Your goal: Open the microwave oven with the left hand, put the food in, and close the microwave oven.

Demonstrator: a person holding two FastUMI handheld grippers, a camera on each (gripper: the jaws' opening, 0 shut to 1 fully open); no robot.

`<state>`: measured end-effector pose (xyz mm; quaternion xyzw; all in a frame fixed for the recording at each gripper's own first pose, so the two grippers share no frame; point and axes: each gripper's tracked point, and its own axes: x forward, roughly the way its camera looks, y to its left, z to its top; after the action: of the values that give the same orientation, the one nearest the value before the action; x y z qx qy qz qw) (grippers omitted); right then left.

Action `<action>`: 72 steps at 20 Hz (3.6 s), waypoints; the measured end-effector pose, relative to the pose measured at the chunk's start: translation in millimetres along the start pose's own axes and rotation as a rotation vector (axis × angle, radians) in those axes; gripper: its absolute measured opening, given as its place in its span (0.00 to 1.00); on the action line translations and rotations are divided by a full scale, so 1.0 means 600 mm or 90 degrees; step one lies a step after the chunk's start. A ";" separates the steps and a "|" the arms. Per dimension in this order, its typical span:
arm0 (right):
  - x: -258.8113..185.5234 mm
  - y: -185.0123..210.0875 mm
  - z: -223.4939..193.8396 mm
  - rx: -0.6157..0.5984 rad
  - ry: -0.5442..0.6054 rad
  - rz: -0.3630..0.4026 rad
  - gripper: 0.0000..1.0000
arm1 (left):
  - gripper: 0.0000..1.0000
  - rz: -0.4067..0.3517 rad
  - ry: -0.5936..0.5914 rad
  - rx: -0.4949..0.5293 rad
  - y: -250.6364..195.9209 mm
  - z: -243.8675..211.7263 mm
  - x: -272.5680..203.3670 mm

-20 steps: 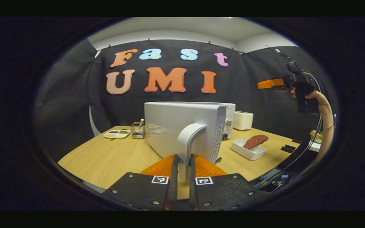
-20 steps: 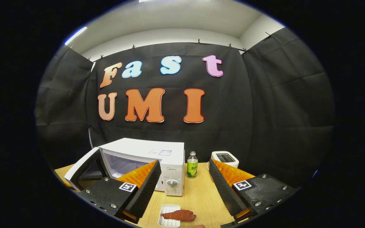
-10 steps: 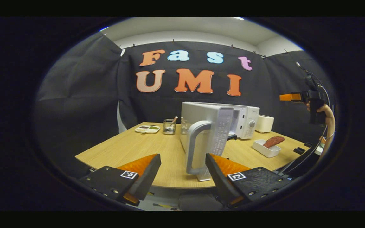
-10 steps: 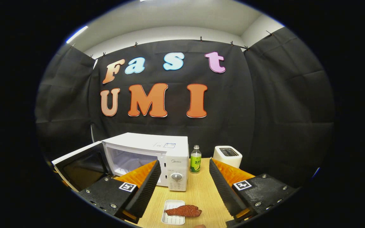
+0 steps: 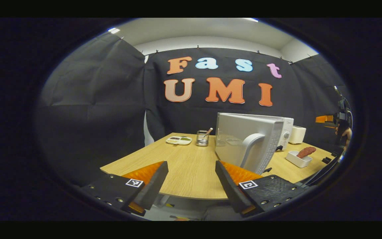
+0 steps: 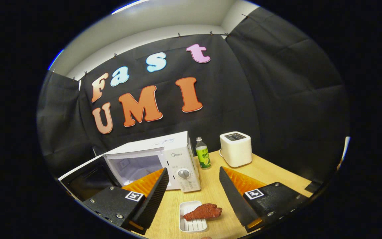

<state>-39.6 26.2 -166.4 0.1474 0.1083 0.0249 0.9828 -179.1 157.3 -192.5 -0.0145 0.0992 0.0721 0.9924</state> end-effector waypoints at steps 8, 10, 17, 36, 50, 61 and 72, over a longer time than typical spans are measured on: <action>0.028 -0.067 -0.119 0.109 0.041 -0.054 0.95 | 0.88 0.034 0.001 -0.002 0.052 -0.008 0.028; 0.035 -0.082 -0.148 0.152 0.056 -0.070 0.95 | 0.89 0.028 0.005 -0.008 0.048 -0.010 0.035; 0.052 -0.077 -0.208 0.302 0.077 -0.043 0.79 | 0.88 0.013 0.024 -0.023 0.042 -0.025 0.057; 0.049 -0.033 -0.099 0.280 0.013 -0.023 0.06 | 0.88 0.032 0.025 -0.019 0.057 -0.030 0.073; 0.102 0.205 0.011 0.297 -0.028 0.134 0.06 | 0.88 0.019 0.014 -0.010 0.060 -0.013 0.117; 0.218 0.348 -0.084 0.372 0.021 0.139 0.06 | 0.88 -0.008 0.004 -0.007 0.043 0.003 0.147; 0.347 0.393 -0.175 0.409 0.016 0.066 0.06 | 0.88 -0.003 -0.008 -0.018 0.067 0.011 0.153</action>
<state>136.2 297.9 -237.3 0.4547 0.1149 0.0411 0.8823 -94.9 210.4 -204.9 -0.0282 0.0922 0.0710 0.9928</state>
